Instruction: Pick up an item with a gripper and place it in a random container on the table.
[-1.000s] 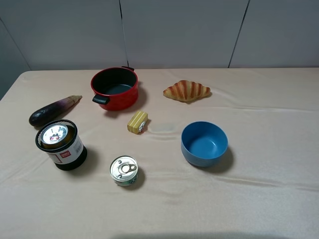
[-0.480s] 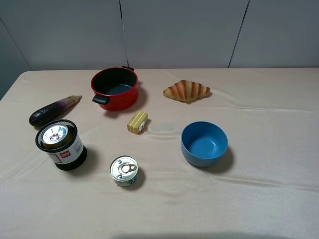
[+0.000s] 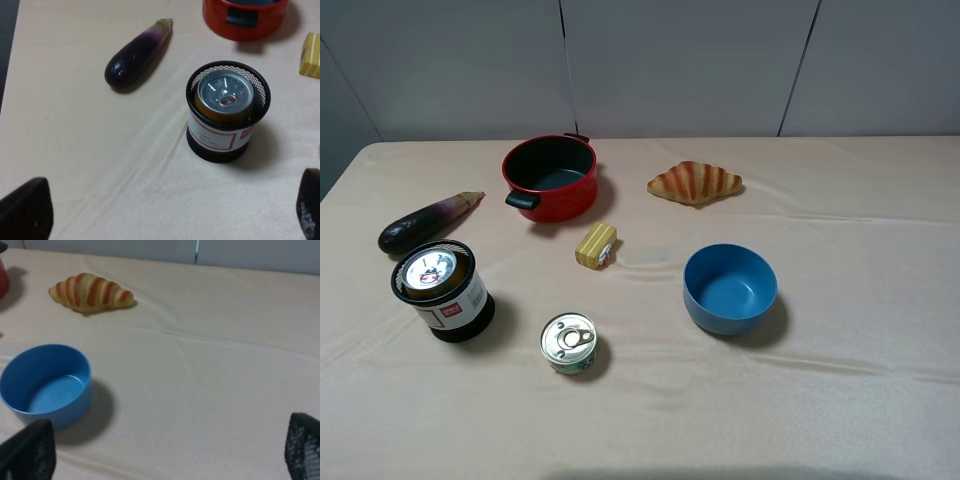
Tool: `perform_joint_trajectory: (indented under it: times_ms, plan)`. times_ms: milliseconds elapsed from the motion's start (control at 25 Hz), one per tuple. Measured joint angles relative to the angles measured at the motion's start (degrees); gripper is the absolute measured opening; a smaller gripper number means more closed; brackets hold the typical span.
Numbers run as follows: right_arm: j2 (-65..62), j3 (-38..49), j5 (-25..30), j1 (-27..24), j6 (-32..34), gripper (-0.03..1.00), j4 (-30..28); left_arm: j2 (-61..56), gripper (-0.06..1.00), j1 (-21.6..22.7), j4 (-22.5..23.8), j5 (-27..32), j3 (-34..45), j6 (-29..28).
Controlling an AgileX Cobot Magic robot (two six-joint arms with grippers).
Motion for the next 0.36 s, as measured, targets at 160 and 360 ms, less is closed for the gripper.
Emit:
perform_joint_trajectory:
  times_ms: [160, 360]
  plan:
    - [0.00, 0.00, 0.00, 0.00, 0.00, 0.69, 0.00, 0.00, 0.99, 0.00, 0.00, 0.00, 0.00, 0.00]
    - [0.00, 0.00, 0.00, 0.00, 0.00, 0.69, 0.00, 0.00, 0.99, 0.00, 0.00, 0.00, 0.00, 0.00]
